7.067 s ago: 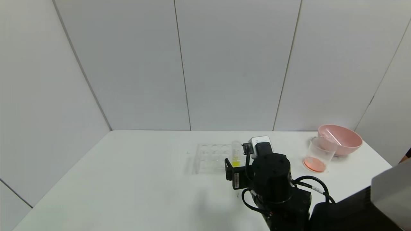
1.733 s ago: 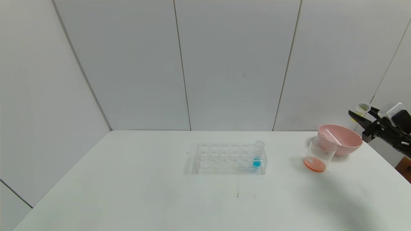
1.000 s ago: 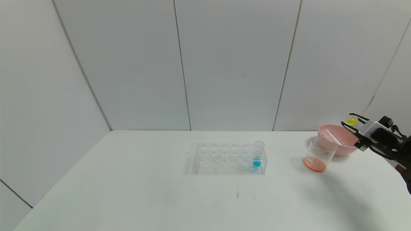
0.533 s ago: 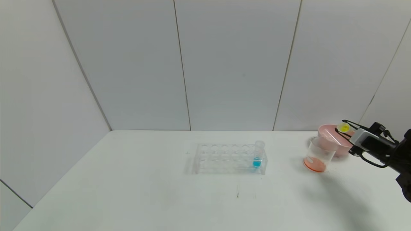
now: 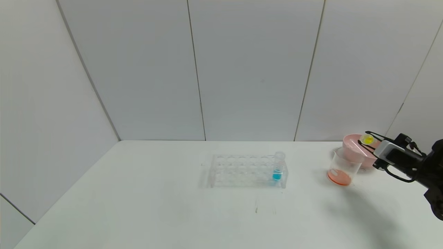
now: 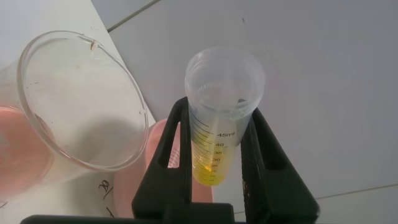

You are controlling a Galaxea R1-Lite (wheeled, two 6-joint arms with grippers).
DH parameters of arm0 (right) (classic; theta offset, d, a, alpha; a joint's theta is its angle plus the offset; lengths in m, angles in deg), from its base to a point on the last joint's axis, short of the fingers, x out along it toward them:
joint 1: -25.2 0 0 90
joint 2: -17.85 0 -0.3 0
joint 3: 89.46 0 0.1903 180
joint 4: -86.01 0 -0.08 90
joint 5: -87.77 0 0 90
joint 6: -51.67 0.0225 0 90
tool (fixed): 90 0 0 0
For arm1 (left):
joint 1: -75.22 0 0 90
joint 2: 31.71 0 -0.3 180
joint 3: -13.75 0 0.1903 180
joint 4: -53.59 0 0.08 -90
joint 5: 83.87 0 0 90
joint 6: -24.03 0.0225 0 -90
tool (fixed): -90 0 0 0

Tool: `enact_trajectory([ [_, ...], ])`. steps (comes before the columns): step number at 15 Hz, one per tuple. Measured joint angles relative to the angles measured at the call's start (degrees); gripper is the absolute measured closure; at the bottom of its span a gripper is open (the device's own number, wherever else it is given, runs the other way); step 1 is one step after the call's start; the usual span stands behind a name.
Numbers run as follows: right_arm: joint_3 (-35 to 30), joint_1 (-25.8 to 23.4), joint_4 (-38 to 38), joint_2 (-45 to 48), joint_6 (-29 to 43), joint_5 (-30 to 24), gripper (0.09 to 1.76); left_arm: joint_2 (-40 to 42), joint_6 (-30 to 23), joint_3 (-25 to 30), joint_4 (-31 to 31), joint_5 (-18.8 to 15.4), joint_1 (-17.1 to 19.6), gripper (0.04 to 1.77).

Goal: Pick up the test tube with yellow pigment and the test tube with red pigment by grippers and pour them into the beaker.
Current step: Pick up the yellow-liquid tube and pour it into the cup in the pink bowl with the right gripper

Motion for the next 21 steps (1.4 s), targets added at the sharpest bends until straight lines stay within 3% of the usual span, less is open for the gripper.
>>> enact_trajectory([
  [11,0.11,1.02,-0.20,-0.50,-1.79,0.13,1.34,-0.02,0.00,0.00,0.00,0.00,0.00,0.05],
  [21,0.46,2.26,-0.11,-0.72,-10.35,0.20,1.34,-0.02,0.00,0.00,0.00,0.00,0.00,0.05],
])
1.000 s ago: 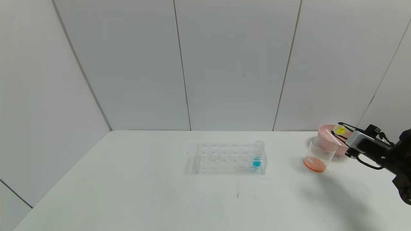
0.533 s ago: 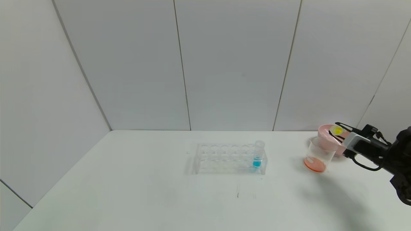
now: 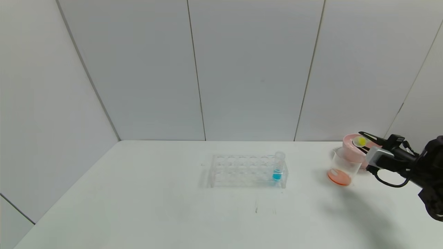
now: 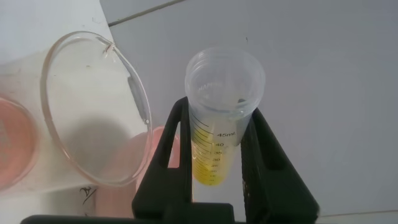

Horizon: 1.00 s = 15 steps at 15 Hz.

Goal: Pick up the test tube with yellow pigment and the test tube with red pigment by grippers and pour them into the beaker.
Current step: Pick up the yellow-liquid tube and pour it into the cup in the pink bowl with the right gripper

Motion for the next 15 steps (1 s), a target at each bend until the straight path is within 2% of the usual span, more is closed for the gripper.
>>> enact_trajectory([
  [3,0.61,0.50,0.07,-0.02,-3.89,1.50,1.34,0.00,0.00,0.00,0.00,0.00,0.00,0.05],
  [9,1.11,0.09,3.19,-0.35,-5.14,5.56,1.34,0.00,0.00,0.00,0.00,0.00,0.00,0.05],
  [15,1.72,-0.33,2.73,0.13,-8.62,5.75,1.34,0.00,0.00,0.00,0.00,0.00,0.00,0.05],
])
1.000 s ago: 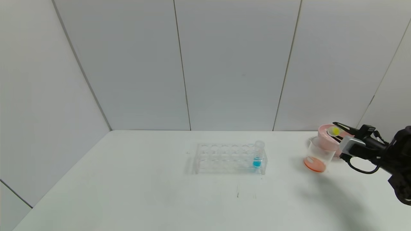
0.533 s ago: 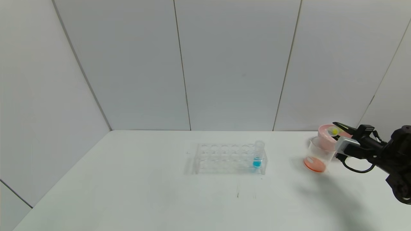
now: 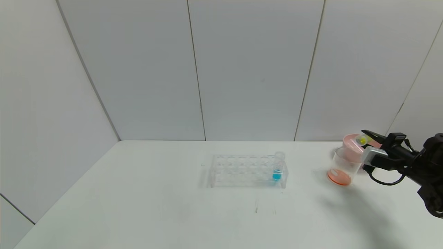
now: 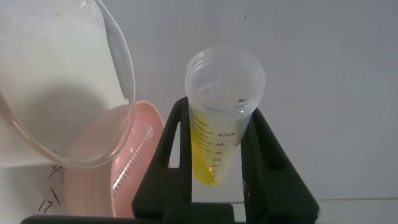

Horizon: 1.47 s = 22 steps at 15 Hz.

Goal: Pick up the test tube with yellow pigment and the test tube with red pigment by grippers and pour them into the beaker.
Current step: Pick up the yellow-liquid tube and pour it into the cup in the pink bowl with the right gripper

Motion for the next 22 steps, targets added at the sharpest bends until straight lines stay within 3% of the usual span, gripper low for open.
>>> enact_trajectory([
  [22,0.38,0.48,-1.74,0.78,-10.11,0.05,1.34,0.00,0.00,0.00,0.00,0.00,0.00,0.05],
])
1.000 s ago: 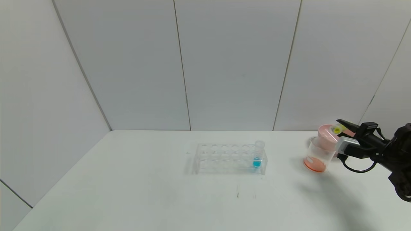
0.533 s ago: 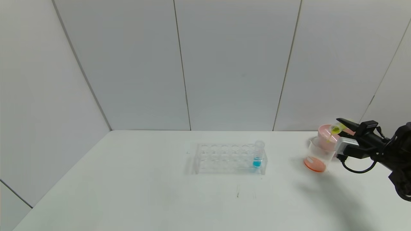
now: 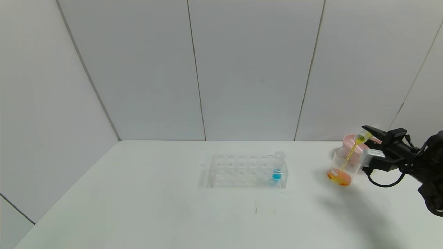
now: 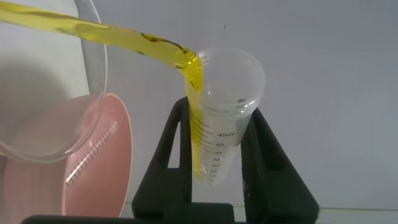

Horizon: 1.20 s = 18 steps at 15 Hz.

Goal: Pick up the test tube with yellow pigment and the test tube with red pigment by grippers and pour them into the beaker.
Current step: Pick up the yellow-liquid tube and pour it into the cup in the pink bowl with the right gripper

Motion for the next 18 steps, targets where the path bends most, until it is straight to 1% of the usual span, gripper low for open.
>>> enact_trajectory([
  [7,0.30,-0.44,1.39,-0.04,-0.11,0.20,1.34,0.00,0.00,0.00,0.00,0.00,0.00,0.05],
  [18,0.22,-0.52,1.21,0.49,-1.26,0.79,1.34,0.00,0.00,0.00,0.00,0.00,0.00,0.05],
])
